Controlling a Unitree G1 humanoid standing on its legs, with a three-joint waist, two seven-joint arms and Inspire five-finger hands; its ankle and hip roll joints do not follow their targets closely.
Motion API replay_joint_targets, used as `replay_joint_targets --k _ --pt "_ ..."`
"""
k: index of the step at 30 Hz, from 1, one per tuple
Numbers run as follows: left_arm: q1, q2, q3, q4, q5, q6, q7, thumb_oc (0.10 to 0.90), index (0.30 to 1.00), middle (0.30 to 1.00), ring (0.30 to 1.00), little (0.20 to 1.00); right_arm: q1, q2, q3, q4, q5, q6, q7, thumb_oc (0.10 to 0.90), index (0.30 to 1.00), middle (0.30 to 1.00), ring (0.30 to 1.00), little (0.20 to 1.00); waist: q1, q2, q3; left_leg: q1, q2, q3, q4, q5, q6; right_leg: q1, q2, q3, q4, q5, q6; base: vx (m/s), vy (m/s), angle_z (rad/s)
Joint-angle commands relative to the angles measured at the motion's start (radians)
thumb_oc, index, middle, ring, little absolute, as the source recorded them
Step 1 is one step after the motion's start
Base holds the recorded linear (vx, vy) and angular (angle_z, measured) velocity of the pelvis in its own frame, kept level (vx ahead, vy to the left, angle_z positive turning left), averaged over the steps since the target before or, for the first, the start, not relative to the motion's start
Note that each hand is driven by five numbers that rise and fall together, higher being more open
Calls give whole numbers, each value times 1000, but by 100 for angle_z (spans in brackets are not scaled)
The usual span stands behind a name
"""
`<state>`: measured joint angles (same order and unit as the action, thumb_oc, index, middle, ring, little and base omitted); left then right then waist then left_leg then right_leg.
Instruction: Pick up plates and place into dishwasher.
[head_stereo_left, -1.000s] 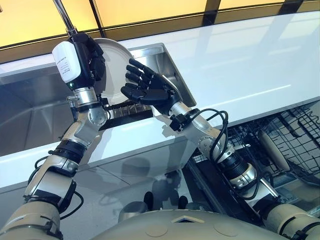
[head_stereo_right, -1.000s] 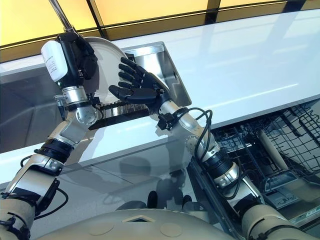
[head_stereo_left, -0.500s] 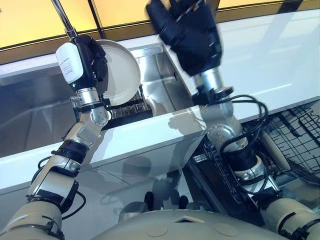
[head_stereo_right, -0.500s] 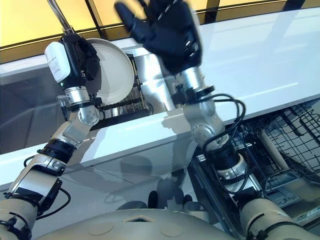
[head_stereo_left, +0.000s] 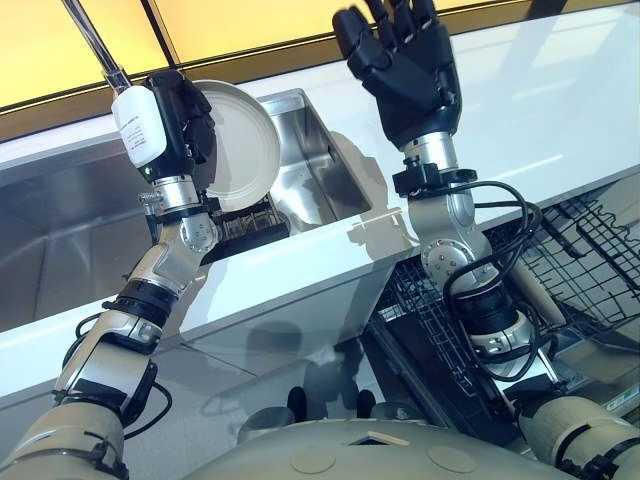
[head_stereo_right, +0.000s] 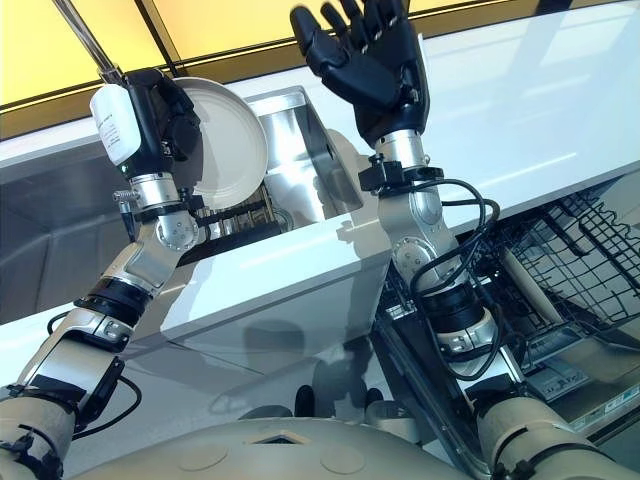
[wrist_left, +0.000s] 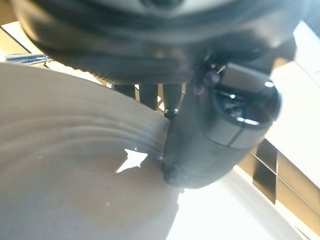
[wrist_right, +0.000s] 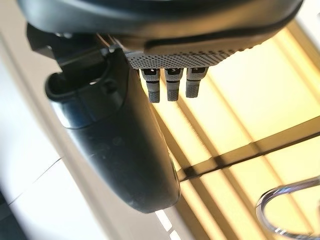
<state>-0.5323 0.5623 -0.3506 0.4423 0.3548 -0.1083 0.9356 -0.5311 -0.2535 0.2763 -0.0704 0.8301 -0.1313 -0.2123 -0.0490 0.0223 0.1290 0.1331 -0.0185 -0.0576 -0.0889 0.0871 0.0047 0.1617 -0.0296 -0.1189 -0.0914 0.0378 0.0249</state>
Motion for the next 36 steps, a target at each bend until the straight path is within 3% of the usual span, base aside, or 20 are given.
replay_joint_targets --k 1,11,26,36 --pt "-151 30 55 -45 57 -64 44 100 300 300 300 200 -47 22 4 -31 -46 -41 24 800 900 900 900 900 31 29 -116 32 -10 73 18 -143 -2 -23 65 -13 107 -171 -11 0 0 0" --pt "-162 20 29 -88 60 -51 28 100 300 300 300 200 -29 36 48 20 -81 33 51 800 900 900 900 900 32 29 -113 33 -14 66 16 -142 -1 -23 60 -18 110 -172 -11 0 0 0" --pt "-154 24 12 -63 45 -43 9 100 300 300 300 200 -20 57 104 37 16 111 119 800 900 900 900 900 40 26 -114 31 -14 67 15 -138 0 -20 55 -24 98 -165 -7 0 0 0" --pt "-139 25 16 -32 25 -68 20 100 300 300 300 200 19 62 149 42 76 224 185 800 900 900 900 900 36 25 -116 30 -11 73 17 -136 -3 -22 54 -21 97 -163 -5 0 0 0"
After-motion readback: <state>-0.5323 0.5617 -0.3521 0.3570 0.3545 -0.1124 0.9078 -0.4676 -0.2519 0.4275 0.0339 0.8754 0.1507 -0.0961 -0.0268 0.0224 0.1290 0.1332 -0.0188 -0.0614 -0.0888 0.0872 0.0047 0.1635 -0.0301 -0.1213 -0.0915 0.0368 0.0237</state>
